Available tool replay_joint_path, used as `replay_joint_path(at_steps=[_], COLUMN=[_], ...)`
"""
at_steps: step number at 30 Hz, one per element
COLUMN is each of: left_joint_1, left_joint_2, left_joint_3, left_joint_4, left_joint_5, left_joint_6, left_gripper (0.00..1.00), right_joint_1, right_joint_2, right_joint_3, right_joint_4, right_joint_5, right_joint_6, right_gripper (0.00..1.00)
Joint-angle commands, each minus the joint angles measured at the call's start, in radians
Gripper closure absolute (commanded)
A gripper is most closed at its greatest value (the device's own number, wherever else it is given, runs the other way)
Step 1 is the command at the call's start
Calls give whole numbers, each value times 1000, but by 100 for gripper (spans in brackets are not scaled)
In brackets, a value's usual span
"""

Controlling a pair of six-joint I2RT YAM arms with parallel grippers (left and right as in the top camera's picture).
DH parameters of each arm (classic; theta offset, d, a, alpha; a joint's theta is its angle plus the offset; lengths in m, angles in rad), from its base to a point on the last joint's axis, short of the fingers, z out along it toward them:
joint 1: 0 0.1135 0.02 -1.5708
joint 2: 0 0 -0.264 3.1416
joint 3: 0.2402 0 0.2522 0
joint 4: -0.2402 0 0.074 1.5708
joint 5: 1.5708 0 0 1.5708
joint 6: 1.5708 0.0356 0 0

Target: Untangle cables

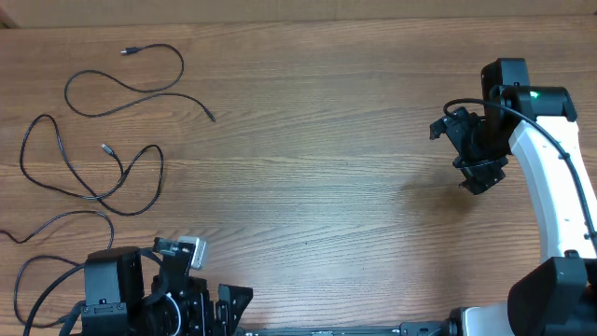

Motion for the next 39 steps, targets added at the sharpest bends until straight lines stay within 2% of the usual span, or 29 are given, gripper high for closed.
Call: replay_joint_path(at_steps=[1, 6, 9, 18, 21, 24, 31, 35, 39], left_joint_1=[-5, -5, -5, -65, -77, -79, -98, -154, -202], left_joint_2=[-9, -9, -9, -3, -12, -27, -113, -202, -295], left_joint_3=[10, 10, 10, 8, 8, 8, -64, -177, -290], left_joint_4=[2, -13, -22, -28, -27, -8, 188, 378, 560], left_joint_5=[-114, -243, -238, -208, -207, -227, -211, -143, -135], left_joint_6=[12, 11, 6, -217, -238, -314, -303, -236, -224], left_gripper=[0, 1, 1, 0, 0, 1, 0, 0, 0], right_joint_1=[-2, -2, -2, -2, -2, -2, -2, -2, -2], right_joint_2=[-9, -9, -9, -9, -9, -9, -9, -9, -9], right_joint_3=[17, 17, 17, 17, 17, 17, 17, 17, 17], right_joint_4=[0, 0, 0, 0, 0, 0, 0, 0, 0], right_joint_5=[2, 2, 2, 2, 2, 2, 2, 2, 2], right_joint_6=[-4, -4, -4, -4, -4, -4, -4, -4, -4], right_gripper=[0, 0, 0, 0, 0, 0, 0, 0, 0])
